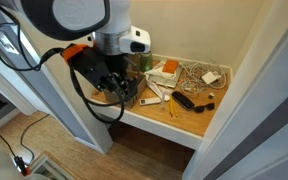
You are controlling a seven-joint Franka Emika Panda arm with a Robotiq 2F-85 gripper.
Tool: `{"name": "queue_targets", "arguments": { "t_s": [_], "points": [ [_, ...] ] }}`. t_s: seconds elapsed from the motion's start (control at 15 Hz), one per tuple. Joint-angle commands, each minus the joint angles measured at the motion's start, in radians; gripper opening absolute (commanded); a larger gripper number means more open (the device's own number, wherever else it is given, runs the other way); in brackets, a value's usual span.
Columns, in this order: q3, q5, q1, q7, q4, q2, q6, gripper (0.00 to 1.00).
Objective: Remove the orange glue stick from the box and place it on the countertop.
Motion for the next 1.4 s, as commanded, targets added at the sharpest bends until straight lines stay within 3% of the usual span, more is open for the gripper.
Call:
{"name": "queue_targets", "arguments": {
  "t_s": [0.0, 0.27, 0.67, 1.0, 1.33],
  "points": [
    [0.004, 0.003, -0.005, -0.003, 0.002, 0.001, -0.002, 1.00],
    [0.039, 0.032, 0.043, -0.007, 0.045, 0.048, -0.005, 1.00],
    [0.187, 0.030, 0.168, 0.037, 0.139, 0.172, 0.028, 1.00],
    [0.269, -0.027, 0.168, 0.164, 0.205, 0.342, 0.186, 1.00],
    [0.273, -0.076, 0.166, 0.258, 0.271, 0.540, 0.296, 1.00]
  ]
}}
